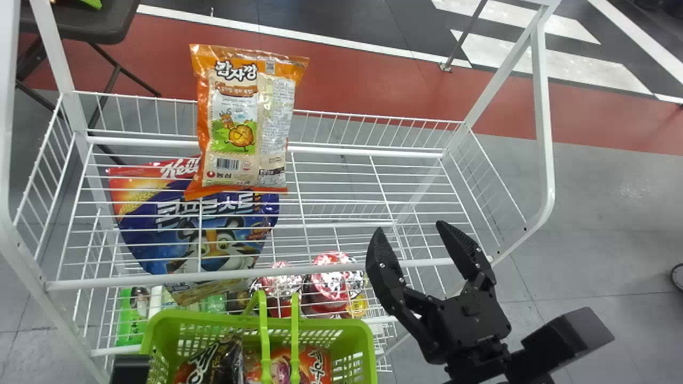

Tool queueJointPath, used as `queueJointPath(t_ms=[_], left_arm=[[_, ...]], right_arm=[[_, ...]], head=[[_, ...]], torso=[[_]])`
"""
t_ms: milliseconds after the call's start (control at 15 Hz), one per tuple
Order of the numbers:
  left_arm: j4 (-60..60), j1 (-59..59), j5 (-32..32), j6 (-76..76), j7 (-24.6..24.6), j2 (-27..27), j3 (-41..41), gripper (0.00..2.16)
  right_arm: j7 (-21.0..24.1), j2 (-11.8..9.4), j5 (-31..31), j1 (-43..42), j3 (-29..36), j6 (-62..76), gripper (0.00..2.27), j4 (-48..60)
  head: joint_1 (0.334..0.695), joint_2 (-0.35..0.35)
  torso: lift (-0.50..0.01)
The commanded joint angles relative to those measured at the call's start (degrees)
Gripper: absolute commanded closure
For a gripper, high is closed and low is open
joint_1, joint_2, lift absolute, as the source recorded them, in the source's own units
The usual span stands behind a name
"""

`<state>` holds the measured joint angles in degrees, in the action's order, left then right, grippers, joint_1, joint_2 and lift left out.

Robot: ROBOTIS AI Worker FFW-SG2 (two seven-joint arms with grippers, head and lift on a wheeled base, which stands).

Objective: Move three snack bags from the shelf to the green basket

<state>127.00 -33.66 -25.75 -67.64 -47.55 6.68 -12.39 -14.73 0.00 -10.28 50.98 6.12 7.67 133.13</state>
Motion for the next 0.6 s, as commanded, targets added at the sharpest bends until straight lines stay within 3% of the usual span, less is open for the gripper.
queueJointPath(t_ms=[0, 533], left_arm=[[0.00, 0.00, 0.00, 0.00, 0.00, 0.00, 0.00, 1.76], [0.00, -0.09, 0.00, 0.18, 0.00, 0.00, 0.09, 1.76]], right_arm=[[-0.12, 0.05, -0.35, 0.00, 0.03, 0.11, 0.06, 0.02], [-0.12, 0.05, -0.71, 0.00, 0.29, 0.11, 0.06, 0.02]], head=[[0.695, -0.350], [0.695, -0.350]], torso=[[-0.048], [-0.048]])
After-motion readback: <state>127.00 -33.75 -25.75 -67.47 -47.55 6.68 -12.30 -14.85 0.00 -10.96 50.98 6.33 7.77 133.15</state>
